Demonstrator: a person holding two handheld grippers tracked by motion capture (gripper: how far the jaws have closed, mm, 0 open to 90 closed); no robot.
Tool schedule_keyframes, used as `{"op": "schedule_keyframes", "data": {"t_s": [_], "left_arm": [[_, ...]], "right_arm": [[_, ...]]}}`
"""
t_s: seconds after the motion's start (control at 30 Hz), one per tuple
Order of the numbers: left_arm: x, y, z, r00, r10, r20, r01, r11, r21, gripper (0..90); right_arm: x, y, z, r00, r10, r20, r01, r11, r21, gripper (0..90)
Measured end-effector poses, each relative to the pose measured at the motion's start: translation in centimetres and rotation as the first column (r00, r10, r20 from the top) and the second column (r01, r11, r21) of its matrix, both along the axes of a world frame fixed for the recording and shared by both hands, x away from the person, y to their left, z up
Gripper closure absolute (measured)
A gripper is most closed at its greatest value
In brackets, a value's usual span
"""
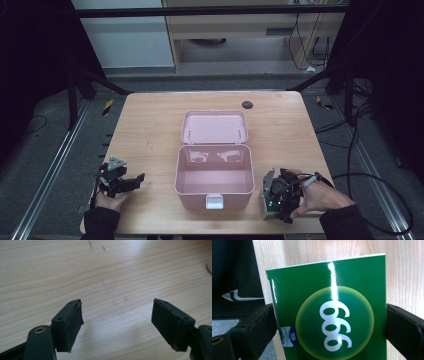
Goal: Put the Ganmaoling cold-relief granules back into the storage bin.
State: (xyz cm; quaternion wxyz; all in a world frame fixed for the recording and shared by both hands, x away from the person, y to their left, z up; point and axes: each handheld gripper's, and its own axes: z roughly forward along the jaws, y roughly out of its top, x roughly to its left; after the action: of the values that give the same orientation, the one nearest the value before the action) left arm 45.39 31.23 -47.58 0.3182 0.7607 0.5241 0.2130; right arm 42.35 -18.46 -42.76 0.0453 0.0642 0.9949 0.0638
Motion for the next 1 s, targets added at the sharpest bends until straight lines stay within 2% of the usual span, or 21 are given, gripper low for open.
{"op": "schedule_keyframes", "data": {"t_s": [0.37,0.57,0.6,1.0], "left_arm": [[0.01,0.01,-0.01,1.0000,0.000,0.000,0.000,1.0000,0.001,23.8],[0.00,-0.02,0.00,1.0000,-0.001,0.000,0.001,1.0000,0.002,23.9],[0.01,-0.02,0.00,1.0000,0.000,0.000,0.000,1.0000,0.002,23.9],[0.01,-0.02,0.01,1.0000,0.001,0.000,-0.001,1.0000,0.002,23.9]], "right_arm": [[0.23,-0.02,-0.55,1.0000,0.003,0.001,-0.003,1.0000,-0.001,9.9],[0.24,-0.13,-0.44,1.0000,-0.006,-0.006,0.006,1.0000,-0.008,13.5],[0.32,-0.19,-0.30,0.9996,-0.021,-0.018,0.021,0.9998,-0.007,15.0],[0.25,-0.42,0.35,0.9987,-0.044,-0.027,0.044,0.9990,0.003,16.5]]}}
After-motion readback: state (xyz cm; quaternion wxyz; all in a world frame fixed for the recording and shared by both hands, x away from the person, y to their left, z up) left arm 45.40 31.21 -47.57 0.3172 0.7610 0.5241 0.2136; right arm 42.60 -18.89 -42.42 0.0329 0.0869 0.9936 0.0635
